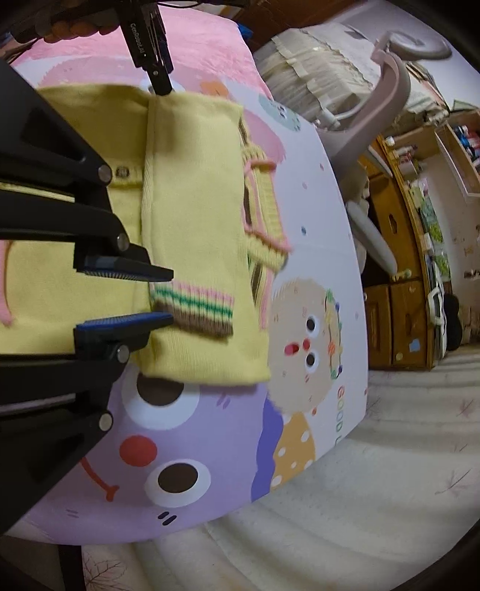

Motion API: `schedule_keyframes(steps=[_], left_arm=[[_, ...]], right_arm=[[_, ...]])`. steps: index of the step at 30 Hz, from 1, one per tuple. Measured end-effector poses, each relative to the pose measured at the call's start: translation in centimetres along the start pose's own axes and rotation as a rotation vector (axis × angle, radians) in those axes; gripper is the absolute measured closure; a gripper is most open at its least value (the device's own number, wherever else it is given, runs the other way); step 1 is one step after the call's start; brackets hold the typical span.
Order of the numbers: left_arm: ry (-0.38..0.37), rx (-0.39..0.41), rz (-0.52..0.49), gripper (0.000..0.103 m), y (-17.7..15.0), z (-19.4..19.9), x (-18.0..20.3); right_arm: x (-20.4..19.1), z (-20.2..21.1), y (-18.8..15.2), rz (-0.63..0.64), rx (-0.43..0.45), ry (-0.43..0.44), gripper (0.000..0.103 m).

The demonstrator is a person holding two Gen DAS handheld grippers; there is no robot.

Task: Fold large clothes
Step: 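Open both grippers and move them to the striped hem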

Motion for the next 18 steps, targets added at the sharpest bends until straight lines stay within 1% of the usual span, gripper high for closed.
schedule_keyframes(steps=[3, 5, 8, 10, 13, 16, 18], left_arm=[[-0.022, 0.019, -0.007, 0.039, -0.3, 2.0, 0.3], [-0.023, 0.048, -0.023, 0.031, -0.4, 3.8, 0.6], [-0.034, 0.095, -0.057, 0.024, -0.5, 6.6, 1.1], [-0.043, 0.116, -0.076, 0.022, -0.4, 8.2, 1.3], [-0.078, 0.147, -0.107, 0.021, -0.6, 10.6, 1.7], [-0.105, 0.172, -0.141, 0.021, -0.8, 12.5, 1.8], [-0.109, 0.185, -0.16, 0.02, -1.1, 13.3, 2.0]], right_arm=[[-1.7, 1.7, 0.0, 0.016, 0.014, 0.018, 0.086], [-2.9, 3.4, 0.0, 0.027, 0.036, 0.024, 0.086], [-4.0, 5.5, 0.1, 0.027, 0.063, 0.011, 0.086], [-4.5, 7.2, 0.1, 0.011, 0.084, -0.004, 0.086], [-5.0, 9.1, -0.1, -0.014, 0.111, -0.014, 0.086], [-5.4, 10.8, -0.5, -0.035, 0.134, -0.046, 0.086], [-5.5, 11.8, -0.7, -0.05, 0.139, -0.059, 0.086]])
Point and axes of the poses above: each gripper's, at about its wrist camera, not at the fingertips, and z roughly against the way its jaws point, x to its right, y to its top, the point moved 6 cm from there along -z, roughly the way its jaws point, and after that the axes turned 2 degrees about -x, right-handed, at the moved point
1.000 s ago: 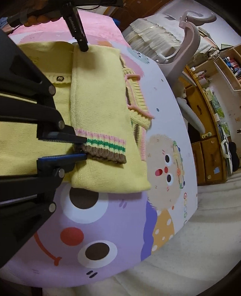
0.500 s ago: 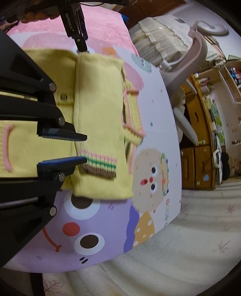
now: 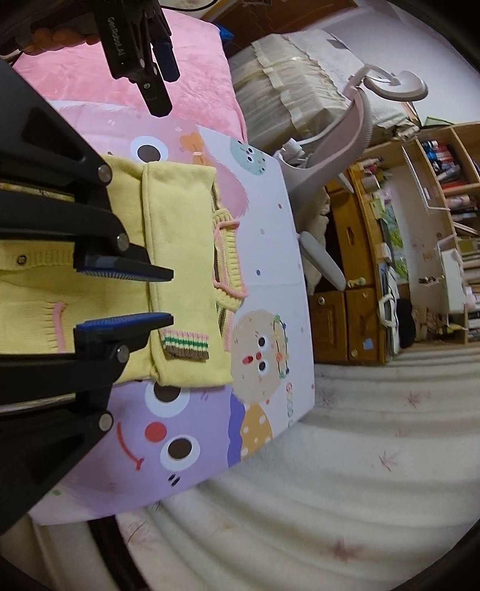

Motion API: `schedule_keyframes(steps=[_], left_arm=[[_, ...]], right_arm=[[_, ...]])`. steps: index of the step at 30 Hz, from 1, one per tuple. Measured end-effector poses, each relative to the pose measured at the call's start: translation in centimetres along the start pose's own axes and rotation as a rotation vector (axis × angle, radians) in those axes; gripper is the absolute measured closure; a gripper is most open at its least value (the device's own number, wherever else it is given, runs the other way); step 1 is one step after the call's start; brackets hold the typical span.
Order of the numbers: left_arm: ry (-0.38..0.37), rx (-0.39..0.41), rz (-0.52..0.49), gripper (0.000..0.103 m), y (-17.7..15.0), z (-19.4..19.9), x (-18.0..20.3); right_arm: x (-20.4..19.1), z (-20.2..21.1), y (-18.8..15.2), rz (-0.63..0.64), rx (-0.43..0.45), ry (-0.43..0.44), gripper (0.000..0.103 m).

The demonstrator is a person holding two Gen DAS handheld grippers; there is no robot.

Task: Fold large clothes
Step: 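Open both grippers and move them to the striped hem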

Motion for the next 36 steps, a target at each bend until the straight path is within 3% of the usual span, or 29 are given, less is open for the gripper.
schedule_keyframes(steps=[5, 15, 23, 30, 36], left_arm=[[-0.001, 0.012, -0.025, 0.02, -0.6, 1.7, 0.6], [0.043, 0.068, 0.061, 0.02, -2.4, 2.9, 0.8], [0.09, 0.082, 0.124, 0.02, -8.6, 1.5, 0.3], [0.044, -0.041, 0.222, 0.02, -15.7, -2.8, -0.8], [0.032, -0.103, 0.233, 0.02, -19.6, -6.0, -0.8]], right_arm=[[-0.1, 2.3, -0.6, -0.016, 0.012, 0.026, 0.078], [1.0, 3.6, -2.9, 0.151, 0.022, 0.046, 0.075], [4.4, 2.4, -6.5, 0.219, 0.007, 0.134, 0.075], [7.7, -1.1, -11.2, 0.223, -0.144, 0.187, 0.074], [10.2, -3.8, -15.5, 0.198, -0.259, 0.215, 0.074]])
Point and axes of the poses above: each gripper's, at about its wrist camera, not at the fingertips, and z roughly against the way its jaws point, x to its right, y to its top, the point moved 6 cm from there along -z, roughly the way its jaws point, and after that the axes turned 2 degrees about -x, right-handed, at the moved point
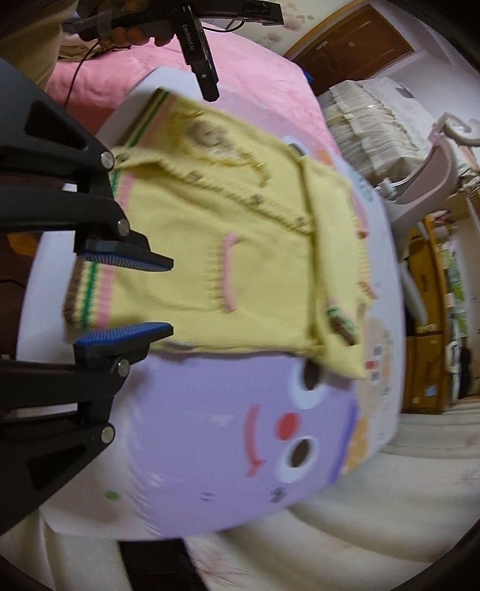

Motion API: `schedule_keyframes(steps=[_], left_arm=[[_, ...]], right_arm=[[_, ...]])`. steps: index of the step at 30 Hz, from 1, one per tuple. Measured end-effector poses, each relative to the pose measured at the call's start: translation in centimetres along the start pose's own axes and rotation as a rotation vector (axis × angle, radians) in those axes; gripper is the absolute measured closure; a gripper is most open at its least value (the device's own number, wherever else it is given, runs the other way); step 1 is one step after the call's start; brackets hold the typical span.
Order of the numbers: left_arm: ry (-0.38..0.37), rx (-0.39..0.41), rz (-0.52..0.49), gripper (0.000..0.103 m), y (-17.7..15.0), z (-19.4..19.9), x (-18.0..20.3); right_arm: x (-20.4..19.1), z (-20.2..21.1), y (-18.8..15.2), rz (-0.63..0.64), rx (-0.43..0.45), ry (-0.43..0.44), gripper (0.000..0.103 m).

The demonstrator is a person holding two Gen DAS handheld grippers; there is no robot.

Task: Fold large clothes
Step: 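Open both grippers and move them to the striped hem, then grasp the striped hem with both grippers and lift it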

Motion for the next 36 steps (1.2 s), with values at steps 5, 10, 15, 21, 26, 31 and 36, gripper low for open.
schedule_keyframes(steps=[5, 10, 15, 21, 26, 31, 36], left_arm=[[-0.013, -0.006, 0.011, 0.02, -1.2, -1.0, 0.2], [-0.02, -0.002, 0.019, 0.02, -1.8, -1.3, 0.0], [-0.032, 0.001, 0.01, 0.021, -1.7, -1.1, -0.3], [-0.039, 0.008, -0.013, 0.03, -2.3, -0.7, -0.4], [-0.003, -0.002, -0.088, 0.046, -2.8, -0.7, 0.5], [-0.008, -0.059, -0.112, 0.094, -2.7, -0.9, 1.6], [0.036, -0.109, -0.111, 0.096, -2.2, -0.9, 2.4]], right_arm=[[1.3, -0.8, -2.4, -0.005, -0.047, 0.014, 0.074], [1.6, -1.1, -3.5, -0.002, -0.064, 0.031, 0.074], [1.1, -1.0, -3.7, 0.029, -0.055, 0.04, 0.074], [-0.2, -1.3, -3.8, 0.094, -0.044, 0.037, 0.074], [-0.8, -1.5, -3.7, 0.123, -0.062, 0.058, 0.089], [-1.5, -1.2, -3.4, 0.189, -0.064, 0.03, 0.092], [-1.7, 0.5, -2.3, 0.21, -0.026, 0.045, 0.092]])
Point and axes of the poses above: each gripper's, at about its wrist camera, not at the fingertips, and z roughly against the way its jaws point, x to its right, y to its top, the point moved 6 cm from there along -z, roughly the way its jaws point, and after that the axes turned 2 degrees about -x, right-handed, at the moved point
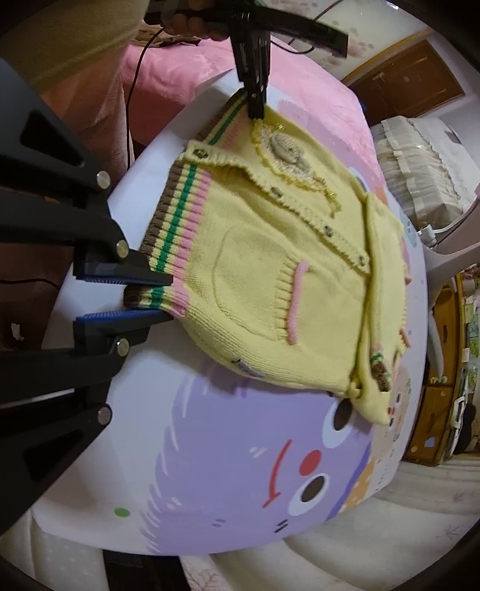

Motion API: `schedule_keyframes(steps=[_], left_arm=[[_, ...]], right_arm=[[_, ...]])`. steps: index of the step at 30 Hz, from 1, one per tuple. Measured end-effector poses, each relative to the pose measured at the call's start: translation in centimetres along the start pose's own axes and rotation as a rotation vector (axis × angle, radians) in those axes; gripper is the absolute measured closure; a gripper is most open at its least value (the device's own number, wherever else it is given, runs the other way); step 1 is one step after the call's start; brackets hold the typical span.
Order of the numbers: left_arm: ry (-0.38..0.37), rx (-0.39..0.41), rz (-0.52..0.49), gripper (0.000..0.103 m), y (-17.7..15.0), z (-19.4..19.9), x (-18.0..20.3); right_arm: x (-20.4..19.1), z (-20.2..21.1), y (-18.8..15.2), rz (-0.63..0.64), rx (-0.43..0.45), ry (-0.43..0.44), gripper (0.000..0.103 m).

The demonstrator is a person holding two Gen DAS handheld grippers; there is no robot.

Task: Fold large clothes
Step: 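Grasp the striped hem with both grippers and lift it, then fold the lifted hem over toward the collar with both grippers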

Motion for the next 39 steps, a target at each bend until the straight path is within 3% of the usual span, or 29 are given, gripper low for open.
schedule_keyframes(steps=[3, 8, 12, 16, 22, 29, 30, 31, 33, 35, 37, 39], left_arm=[[-0.059, 0.001, 0.082, 0.096, 1.1, 1.4, 0.0], [-0.13, 0.085, 0.144, 0.096, 4.0, 5.4, 0.6], [-0.181, 0.164, 0.179, 0.096, 8.7, 8.4, 0.9], [-0.206, 0.189, 0.234, 0.096, 14.0, 8.9, -0.1], [-0.199, 0.204, 0.286, 0.095, 23.3, 6.1, -2.1], [-0.149, 0.107, 0.282, 0.093, 29.2, -2.2, -3.5], [-0.153, 0.078, 0.294, 0.091, 29.6, -3.6, -3.7], [-0.162, 0.06, 0.304, 0.087, 29.7, -4.3, -3.8], [-0.22, 0.03, 0.341, 0.077, 30.1, -5.2, -4.2], [-0.285, 0.033, 0.363, 0.056, 30.2, -4.9, -4.3], [-0.302, 0.069, 0.37, 0.041, 30.4, -3.9, -4.6], [-0.298, 0.111, 0.36, 0.037, 30.7, -3.0, -4.9]], right_arm=[[0.1, 1.9, 1.4, 0.014, 0.05, 0.01, 0.092], [0.6, 5.0, 4.6, 0.01, 0.132, 0.033, 0.092], [1.6, 7.0, 8.5, -0.032, 0.21, 0.045, 0.092], [3.8, 8.0, 13.8, -0.115, 0.27, 0.059, 0.092], [7.9, 4.6, 20.9, -0.225, 0.269, 0.055, 0.093], [12.6, -3.7, 25.7, -0.362, 0.194, 0.029, 0.089], [13.1, -4.7, 25.8, -0.375, 0.179, 0.021, 0.087], [13.8, -5.6, 26.0, -0.39, 0.159, 0.008, 0.078], [14.6, -5.9, 26.0, -0.411, 0.162, -0.01, 0.069], [15.0, -5.5, 25.7, -0.415, 0.175, 0.009, 0.067], [15.2, -5.3, 25.2, -0.41, 0.172, 0.025, 0.067], [15.2, -5.4, 24.8, -0.391, 0.157, 0.032, 0.067]])
Point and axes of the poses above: each gripper's, at about its wrist camera, not at the fingertips, and z roughly against the way its jaws point, x to its right, y to its top, the point moved 6 cm from there along -z, roughly the way its jaws point, and after that the axes turned 2 degrees about -x, right-handed, at the moved point
